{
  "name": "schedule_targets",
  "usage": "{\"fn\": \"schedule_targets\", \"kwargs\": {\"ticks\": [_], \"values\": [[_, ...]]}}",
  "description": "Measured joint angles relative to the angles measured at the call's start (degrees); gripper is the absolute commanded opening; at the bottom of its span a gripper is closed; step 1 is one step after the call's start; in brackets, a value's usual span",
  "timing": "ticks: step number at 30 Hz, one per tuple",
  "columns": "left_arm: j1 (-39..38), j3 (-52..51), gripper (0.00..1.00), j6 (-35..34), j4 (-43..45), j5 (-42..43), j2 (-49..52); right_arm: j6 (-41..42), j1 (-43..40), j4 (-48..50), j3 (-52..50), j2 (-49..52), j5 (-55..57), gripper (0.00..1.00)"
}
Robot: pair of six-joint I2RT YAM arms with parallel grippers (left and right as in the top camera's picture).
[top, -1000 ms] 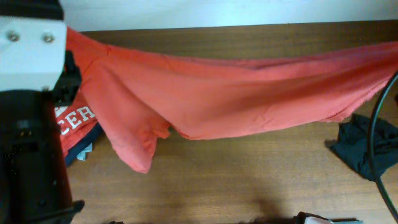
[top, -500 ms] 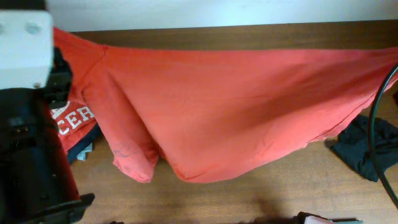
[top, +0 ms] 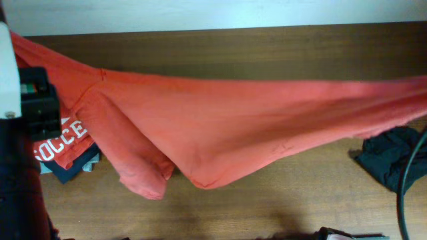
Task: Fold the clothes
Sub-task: 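Lift the red shirt high with both grippers, shaking it out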
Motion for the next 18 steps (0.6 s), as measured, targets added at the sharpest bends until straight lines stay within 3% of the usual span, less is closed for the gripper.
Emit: {"fn": "schedule_targets", "kwargs": {"ticks": [6,14,18], "values": [[-0.7,0.0,0.0,0.15,-0.24,-0.57,-0.37,0.02,0.0,-4.04,0.35,1.92,0.2,0.04],[-0.28,-0.02,0.0,1.22,0.09,-0.57,-0.35,0.02,0.0,-5.22,-0.24,12.15,-1.05,0.04],[0.26,-0.22,0.0,4.96,6.32,-0.59,0.39,0.0,0.0,-5.03,-0.59,13.49,-2.1,0.04]]}}
